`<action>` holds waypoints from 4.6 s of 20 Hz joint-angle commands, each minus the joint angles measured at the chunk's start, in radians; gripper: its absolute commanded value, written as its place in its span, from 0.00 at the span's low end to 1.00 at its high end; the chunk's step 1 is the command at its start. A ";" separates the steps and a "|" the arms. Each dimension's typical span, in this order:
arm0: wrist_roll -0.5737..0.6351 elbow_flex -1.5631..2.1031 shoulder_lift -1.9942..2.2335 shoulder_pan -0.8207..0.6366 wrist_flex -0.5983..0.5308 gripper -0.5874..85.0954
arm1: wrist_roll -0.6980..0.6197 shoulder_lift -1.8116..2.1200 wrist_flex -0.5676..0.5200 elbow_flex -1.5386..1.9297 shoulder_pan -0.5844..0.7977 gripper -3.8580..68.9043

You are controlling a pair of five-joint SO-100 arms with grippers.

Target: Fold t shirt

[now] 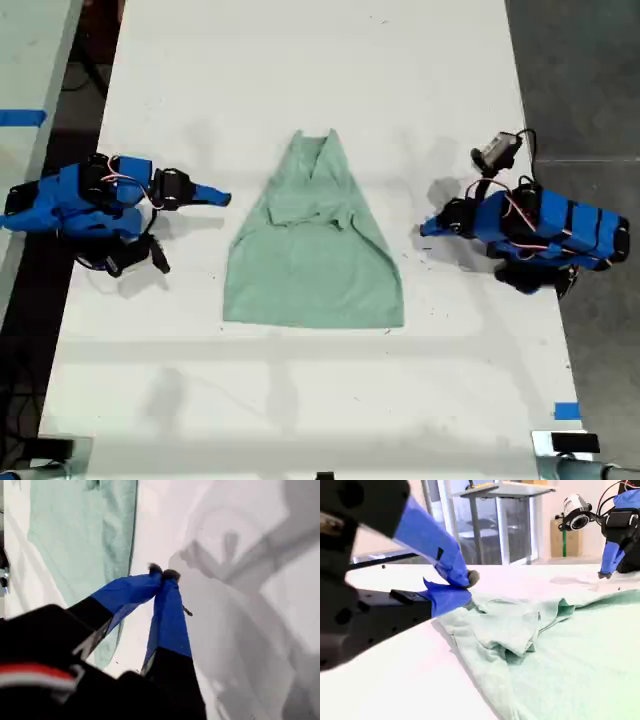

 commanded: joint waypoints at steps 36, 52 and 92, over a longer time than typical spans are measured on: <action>-0.025 0.011 0.006 -0.011 0.006 0.01 | 0.201 -1.330 -0.339 -0.627 -0.350 0.07; -0.025 0.011 0.006 -0.009 0.008 0.01 | 0.229 -1.546 -0.351 -0.779 -0.410 0.18; -0.025 0.009 0.006 -0.012 0.009 0.01 | -0.109 -0.179 -0.149 -0.147 -0.179 0.07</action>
